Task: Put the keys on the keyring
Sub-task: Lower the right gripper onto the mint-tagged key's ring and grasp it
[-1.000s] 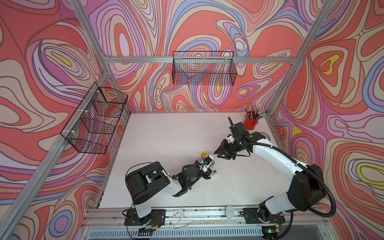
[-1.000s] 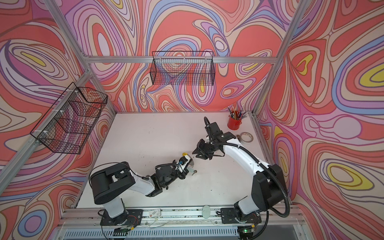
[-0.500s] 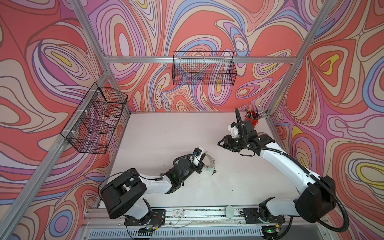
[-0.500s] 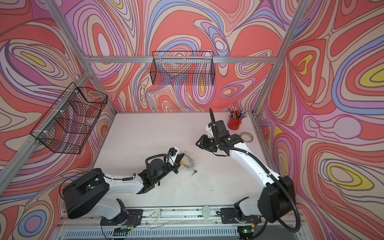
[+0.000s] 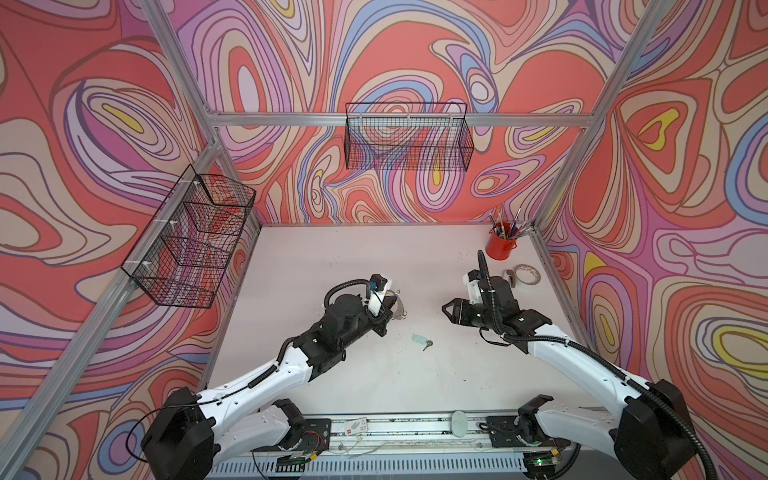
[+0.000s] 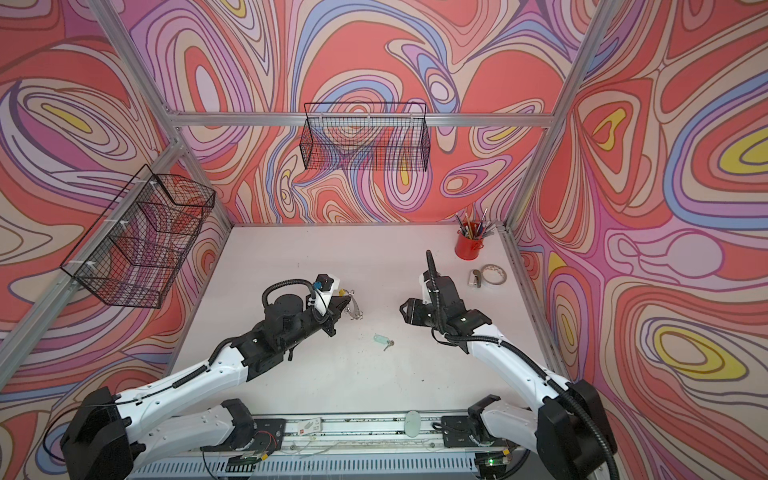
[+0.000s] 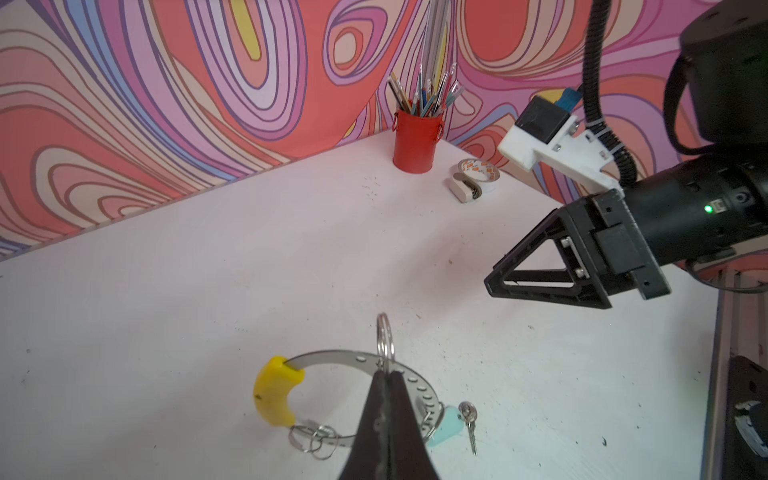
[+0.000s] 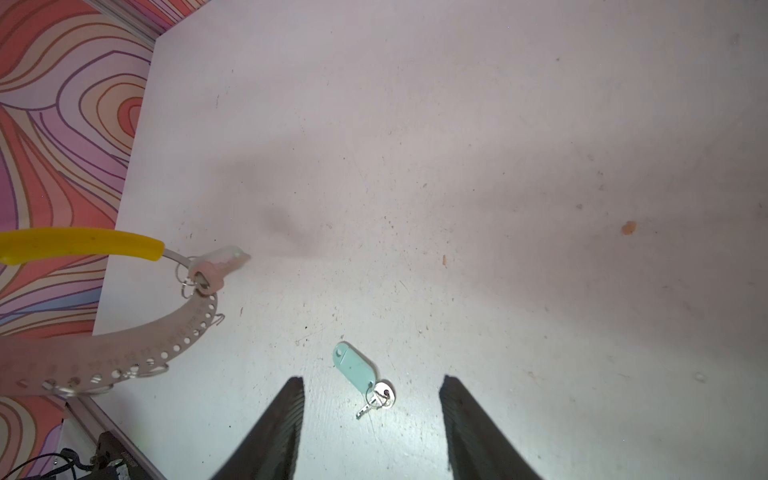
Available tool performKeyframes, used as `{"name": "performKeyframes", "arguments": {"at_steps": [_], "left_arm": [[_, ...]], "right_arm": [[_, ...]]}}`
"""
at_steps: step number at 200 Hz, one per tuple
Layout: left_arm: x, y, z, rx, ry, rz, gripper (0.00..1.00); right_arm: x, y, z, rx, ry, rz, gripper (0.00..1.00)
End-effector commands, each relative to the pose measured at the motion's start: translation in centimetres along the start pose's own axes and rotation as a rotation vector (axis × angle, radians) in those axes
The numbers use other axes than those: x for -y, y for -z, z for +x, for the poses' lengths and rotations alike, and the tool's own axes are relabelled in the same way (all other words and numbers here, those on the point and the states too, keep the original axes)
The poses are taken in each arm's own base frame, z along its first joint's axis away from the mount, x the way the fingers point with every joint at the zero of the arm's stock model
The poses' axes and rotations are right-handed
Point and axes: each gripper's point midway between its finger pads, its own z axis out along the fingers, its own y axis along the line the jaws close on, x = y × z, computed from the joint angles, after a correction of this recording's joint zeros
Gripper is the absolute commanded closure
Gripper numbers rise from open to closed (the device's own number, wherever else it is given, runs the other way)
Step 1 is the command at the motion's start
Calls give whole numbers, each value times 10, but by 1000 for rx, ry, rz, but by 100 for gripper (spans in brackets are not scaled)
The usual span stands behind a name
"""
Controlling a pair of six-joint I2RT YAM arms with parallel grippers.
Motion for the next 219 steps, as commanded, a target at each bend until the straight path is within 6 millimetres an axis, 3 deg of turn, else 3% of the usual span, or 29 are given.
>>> {"name": "performKeyframes", "arguments": {"at_steps": [1, 47, 79, 122, 149, 167, 219], "left_arm": [[-4, 11, 9, -98, 33, 10, 100], [-12, 26, 3, -183, 70, 14, 100], [-15, 34, 6, -248, 108, 28, 100], [-23, 37, 10, -335, 152, 34, 100], [-22, 36, 12, -334, 155, 44, 100], [-21, 35, 13, -327, 159, 49, 100], [-21, 32, 19, -337, 170, 59, 100]], "right_arm": [[-16, -5, 1, 46, 78, -41, 44], [-19, -32, 45, -49, 134, 16, 48], [-7, -43, 63, -88, 106, 41, 52], [3, -42, 70, -104, 81, 76, 51], [16, -44, 84, -166, 64, 136, 56], [13, -48, 92, -203, 70, 122, 61], [7, -63, 95, -232, 127, 143, 62]]}}
